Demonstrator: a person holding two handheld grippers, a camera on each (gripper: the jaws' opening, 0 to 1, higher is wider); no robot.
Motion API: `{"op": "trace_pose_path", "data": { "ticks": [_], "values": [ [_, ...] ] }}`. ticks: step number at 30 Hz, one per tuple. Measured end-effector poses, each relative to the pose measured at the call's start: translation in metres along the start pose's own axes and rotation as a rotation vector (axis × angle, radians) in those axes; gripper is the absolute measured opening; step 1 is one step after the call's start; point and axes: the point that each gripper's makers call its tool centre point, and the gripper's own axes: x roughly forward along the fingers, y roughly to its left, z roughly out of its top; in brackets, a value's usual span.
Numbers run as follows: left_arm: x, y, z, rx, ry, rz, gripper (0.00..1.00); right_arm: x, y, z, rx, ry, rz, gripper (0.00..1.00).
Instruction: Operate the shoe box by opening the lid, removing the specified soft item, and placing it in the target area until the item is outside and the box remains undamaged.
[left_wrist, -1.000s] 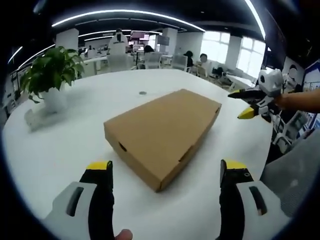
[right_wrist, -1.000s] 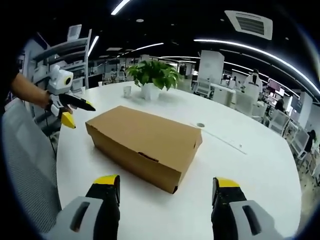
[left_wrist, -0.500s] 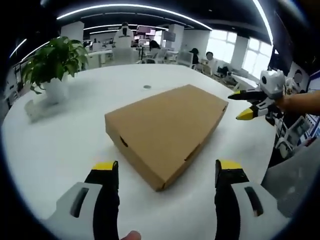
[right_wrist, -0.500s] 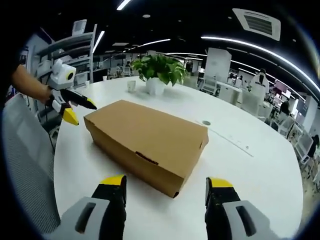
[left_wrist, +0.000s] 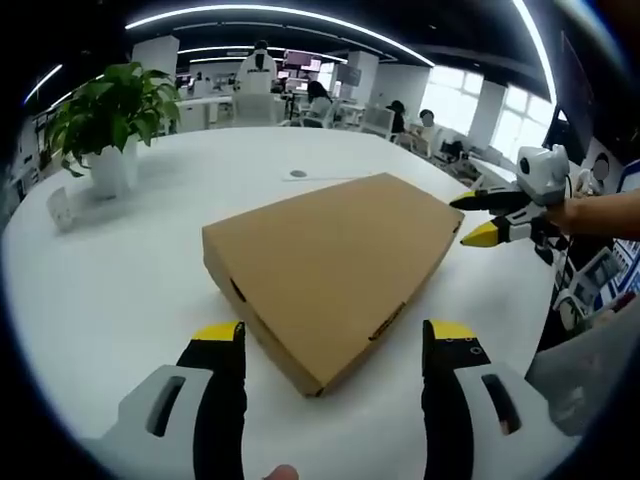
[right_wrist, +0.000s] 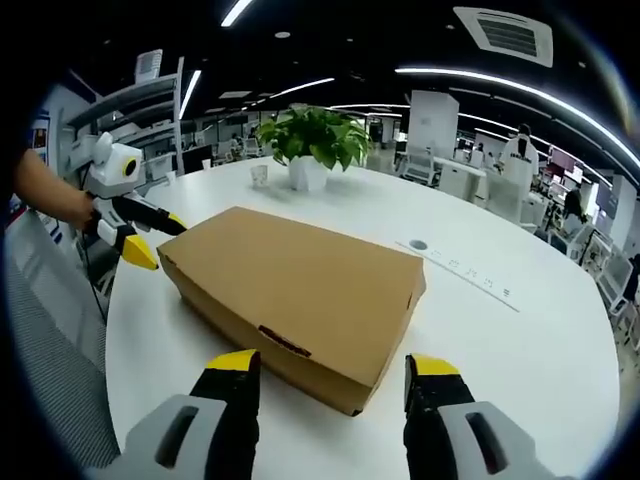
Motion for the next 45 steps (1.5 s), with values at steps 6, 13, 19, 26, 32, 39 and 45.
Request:
{"op": "trace_pose_path", "data": {
  "ticks": [6,13,19,26,32,39,45],
  "values": [
    [0.007,0.001,0.002,-0.026,-0.010,0.004,0.69,0.008,0.002,0.001,0.011,0.004,0.020,0.53],
    [0.010,0.007,0.002,-0.027,-0.010,0.018,0.66,0.010,0.003,0.002,0.015,0.007,0.035,0.54],
    [0.011,0.007,0.002,-0.035,-0.022,0.022,0.67,0.011,0.004,0.000,0.029,0.011,0.036,0.54],
    [0.012,0.003,-0.003,0.044,-0.010,0.027,0.68,0.012,0.005,-0.002,0.029,0.015,0.033,0.55],
    [0.015,0.003,-0.003,0.064,-0.004,0.044,0.70,0.013,0.006,-0.002,0.023,0.020,0.029,0.56],
    [0.015,0.006,-0.003,0.069,-0.004,0.059,0.65,0.014,0.007,-0.003,0.024,0.026,0.015,0.57],
    [0.015,0.006,-0.003,0.071,-0.009,0.063,0.65,0.015,0.009,-0.003,0.034,0.024,-0.004,0.58]
  ]
}}
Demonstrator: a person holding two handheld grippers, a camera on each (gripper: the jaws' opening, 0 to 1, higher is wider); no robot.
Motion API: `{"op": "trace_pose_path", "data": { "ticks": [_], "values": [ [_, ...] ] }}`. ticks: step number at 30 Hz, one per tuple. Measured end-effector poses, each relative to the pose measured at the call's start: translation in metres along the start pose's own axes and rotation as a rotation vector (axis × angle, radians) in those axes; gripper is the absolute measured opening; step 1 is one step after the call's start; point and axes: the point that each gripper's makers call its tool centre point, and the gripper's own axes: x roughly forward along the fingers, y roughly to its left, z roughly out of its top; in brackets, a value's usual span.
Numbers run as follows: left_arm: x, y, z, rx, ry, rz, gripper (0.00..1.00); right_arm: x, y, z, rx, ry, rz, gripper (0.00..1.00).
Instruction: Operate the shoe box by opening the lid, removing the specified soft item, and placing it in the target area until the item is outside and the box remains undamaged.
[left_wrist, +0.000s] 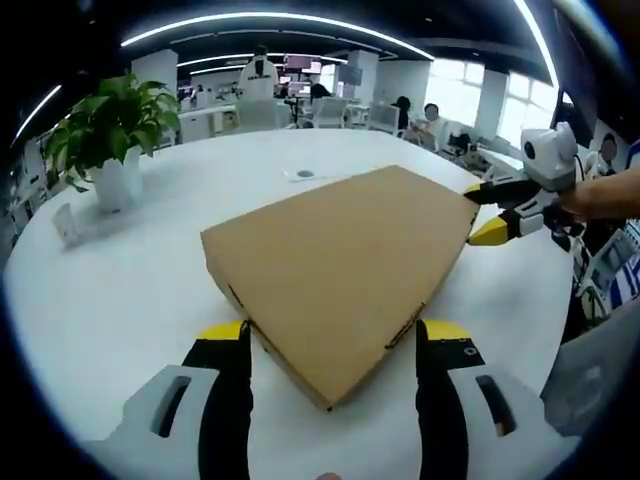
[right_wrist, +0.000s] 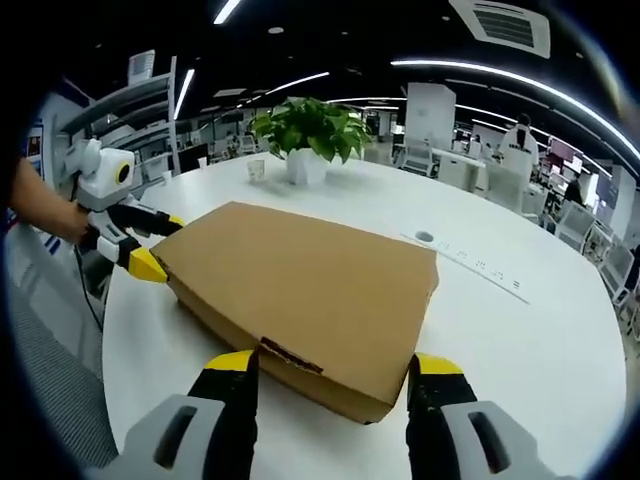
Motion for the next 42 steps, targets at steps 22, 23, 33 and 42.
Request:
{"op": "trace_pose_path", "data": {
  "ticks": [22,23,33,42],
  "values": [
    [-0.001,0.006,-0.001,0.039,0.028,-0.050,0.64,-0.008,0.011,-0.003,0.065,0.003,-0.026,0.55],
    [-0.002,0.006,-0.001,0.041,0.030,-0.053,0.64,-0.008,0.012,-0.003,0.067,0.002,-0.026,0.55],
    [-0.004,0.012,-0.002,0.069,0.050,-0.086,0.64,-0.011,0.023,-0.004,0.091,0.000,-0.054,0.54],
    [-0.009,0.022,-0.005,0.100,0.067,-0.111,0.64,-0.012,0.038,-0.005,0.109,0.003,-0.070,0.52]
  ]
}}
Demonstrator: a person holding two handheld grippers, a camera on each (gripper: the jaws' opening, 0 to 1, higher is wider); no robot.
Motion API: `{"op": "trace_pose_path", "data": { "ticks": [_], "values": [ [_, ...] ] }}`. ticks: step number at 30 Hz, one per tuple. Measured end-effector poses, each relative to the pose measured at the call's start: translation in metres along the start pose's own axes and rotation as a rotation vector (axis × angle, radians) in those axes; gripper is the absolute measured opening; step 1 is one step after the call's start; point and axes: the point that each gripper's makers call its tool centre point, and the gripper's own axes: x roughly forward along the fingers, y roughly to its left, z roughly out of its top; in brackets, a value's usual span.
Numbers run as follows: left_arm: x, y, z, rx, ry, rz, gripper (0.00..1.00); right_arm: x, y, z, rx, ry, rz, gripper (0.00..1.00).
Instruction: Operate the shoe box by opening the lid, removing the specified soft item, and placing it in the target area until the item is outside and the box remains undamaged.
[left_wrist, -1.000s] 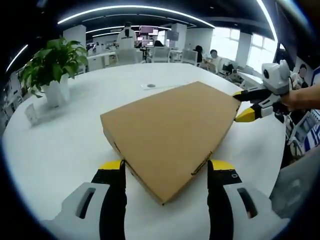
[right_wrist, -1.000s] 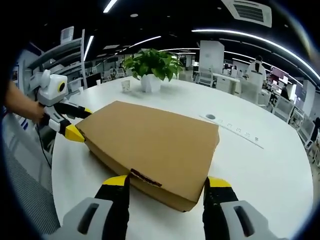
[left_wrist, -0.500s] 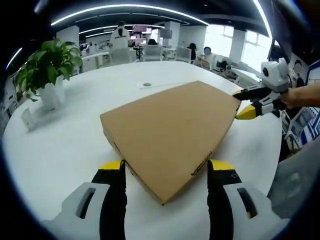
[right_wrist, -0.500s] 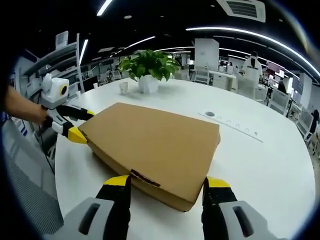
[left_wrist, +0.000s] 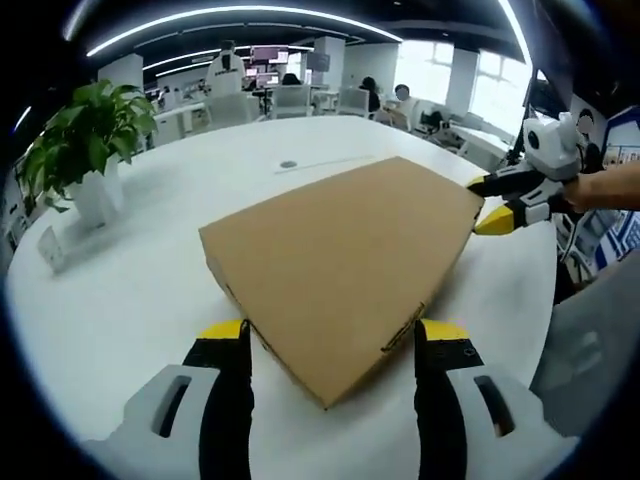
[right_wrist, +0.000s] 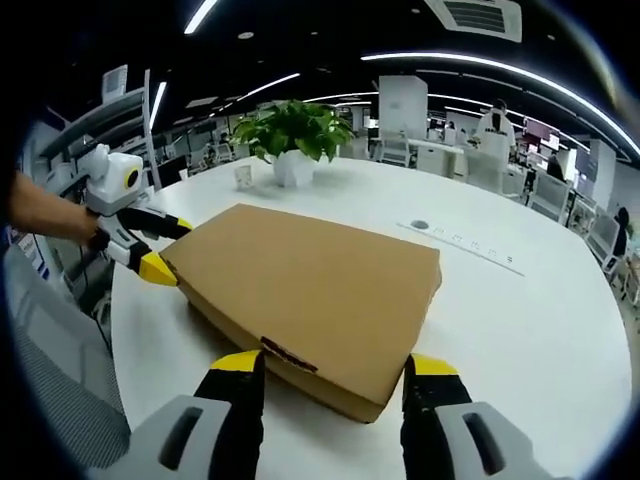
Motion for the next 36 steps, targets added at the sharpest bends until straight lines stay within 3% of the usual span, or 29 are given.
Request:
{"op": "trace_pose_path", "data": {
  "ticks": [36],
  "values": [
    [-0.042,0.053,-0.029,0.071,0.079,-0.053,0.65,0.016,0.078,0.007,0.017,-0.022,-0.050,0.48]
  ]
}}
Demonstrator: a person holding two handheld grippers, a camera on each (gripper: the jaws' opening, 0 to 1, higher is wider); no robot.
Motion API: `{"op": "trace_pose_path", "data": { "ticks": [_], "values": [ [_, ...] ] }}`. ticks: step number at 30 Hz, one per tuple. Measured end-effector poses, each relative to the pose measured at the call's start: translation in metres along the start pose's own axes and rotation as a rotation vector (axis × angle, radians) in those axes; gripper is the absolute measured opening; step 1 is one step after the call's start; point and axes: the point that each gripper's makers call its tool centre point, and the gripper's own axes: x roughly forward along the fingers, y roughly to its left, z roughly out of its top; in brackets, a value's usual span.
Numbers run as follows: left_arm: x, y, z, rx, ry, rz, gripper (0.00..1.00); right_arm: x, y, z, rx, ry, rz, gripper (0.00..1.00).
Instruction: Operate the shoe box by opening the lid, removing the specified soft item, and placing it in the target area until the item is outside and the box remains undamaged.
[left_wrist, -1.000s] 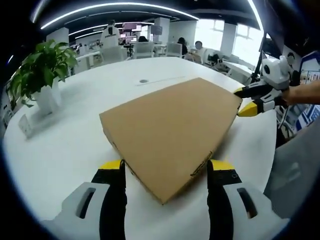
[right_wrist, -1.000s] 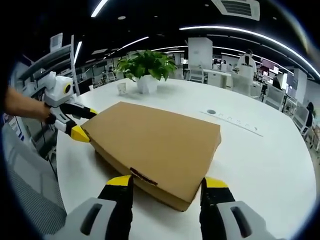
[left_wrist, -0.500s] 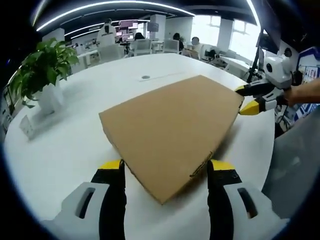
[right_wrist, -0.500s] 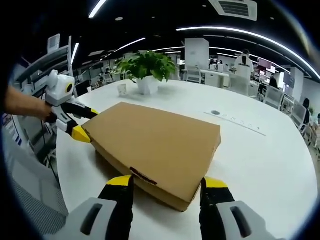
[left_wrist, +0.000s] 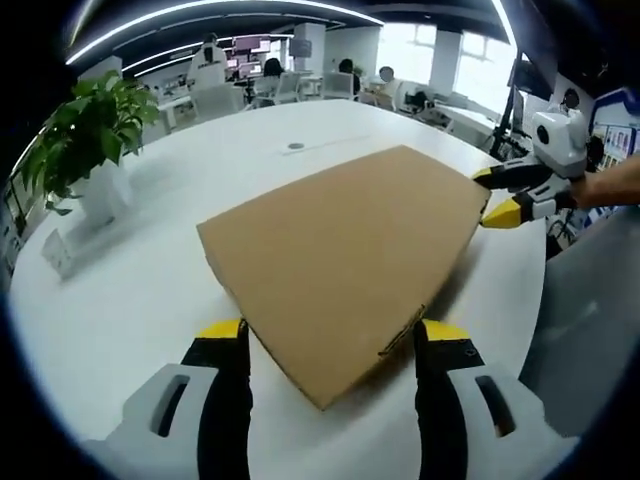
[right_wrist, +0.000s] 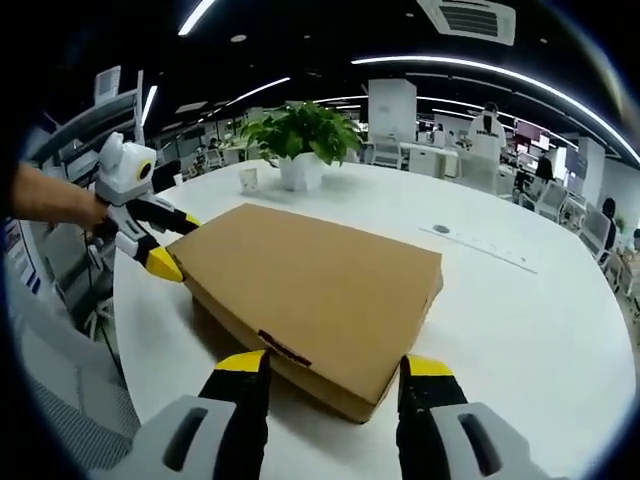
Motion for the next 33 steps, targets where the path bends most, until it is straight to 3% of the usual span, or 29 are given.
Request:
{"op": "trace_pose_path", "data": {
  "ticks": [24,33],
  "values": [
    [-0.024,0.024,-0.021,0.027,0.023,-0.018,0.66,0.005,0.041,0.001,-0.051,-0.015,0.032,0.42],
    [-0.028,0.027,-0.025,0.021,0.006,0.001,0.68,0.007,0.045,0.002,-0.084,-0.025,0.058,0.42]
  ]
}}
